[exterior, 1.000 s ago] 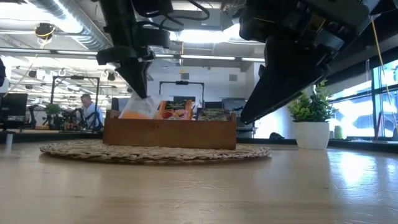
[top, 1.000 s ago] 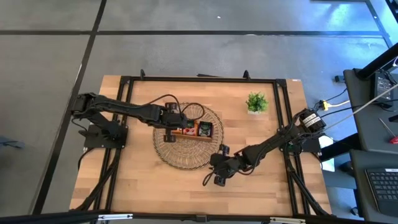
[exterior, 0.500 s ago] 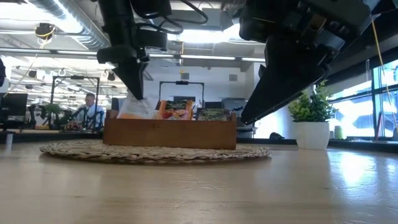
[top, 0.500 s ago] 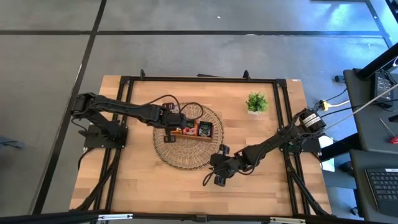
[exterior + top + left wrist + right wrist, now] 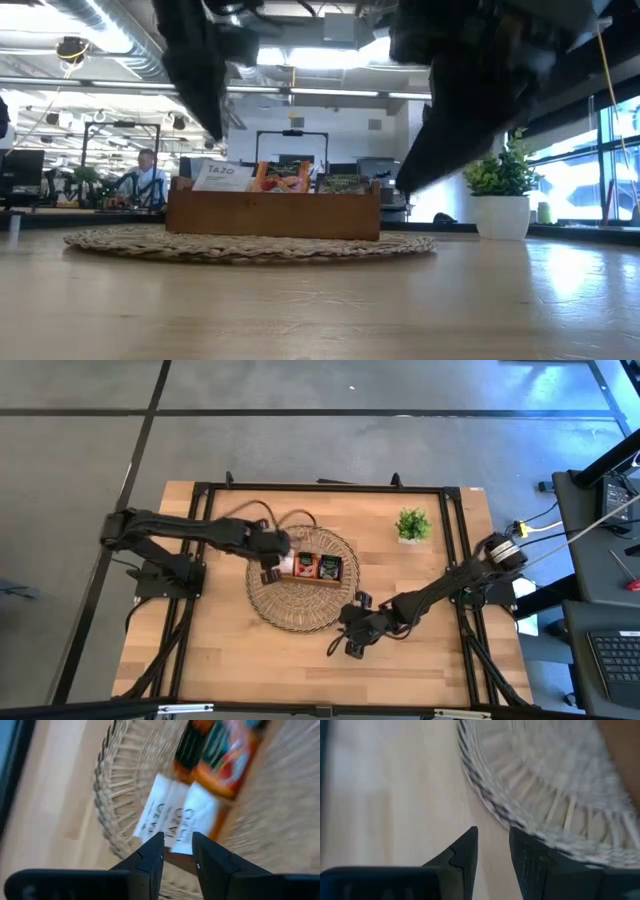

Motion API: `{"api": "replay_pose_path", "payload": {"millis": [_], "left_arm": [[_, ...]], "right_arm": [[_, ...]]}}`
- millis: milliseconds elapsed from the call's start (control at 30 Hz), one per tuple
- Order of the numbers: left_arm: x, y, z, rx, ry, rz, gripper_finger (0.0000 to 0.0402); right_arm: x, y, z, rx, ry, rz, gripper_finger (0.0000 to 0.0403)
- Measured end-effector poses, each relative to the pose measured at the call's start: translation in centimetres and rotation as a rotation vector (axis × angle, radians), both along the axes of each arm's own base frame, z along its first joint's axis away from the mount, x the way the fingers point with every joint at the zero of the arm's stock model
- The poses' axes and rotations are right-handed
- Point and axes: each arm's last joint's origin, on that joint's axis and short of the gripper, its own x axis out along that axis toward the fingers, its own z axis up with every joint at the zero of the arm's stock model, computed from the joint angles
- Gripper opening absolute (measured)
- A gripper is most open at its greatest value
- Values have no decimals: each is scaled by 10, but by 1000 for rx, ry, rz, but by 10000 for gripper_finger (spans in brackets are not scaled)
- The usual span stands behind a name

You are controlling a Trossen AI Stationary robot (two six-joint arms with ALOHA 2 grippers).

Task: Pick & Place Tea
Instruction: Return to Home Position

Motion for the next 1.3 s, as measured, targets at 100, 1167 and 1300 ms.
{"api": "replay_pose_path", "payload": {"millis": [100, 1167, 1300], "left_arm": [[-16, 2, 26, -97, -178, 17, 97], [-153, -15, -4, -283, -1317, -125, 99], [-156, -15, -21, -283, -1380, -135, 99]], "right_arm": [[-9, -1, 30, 12, -84, -4, 115], [-205, -101, 54, 384, -861, 257, 115], [-210, -107, 47, 358, -943, 294, 115]]}}
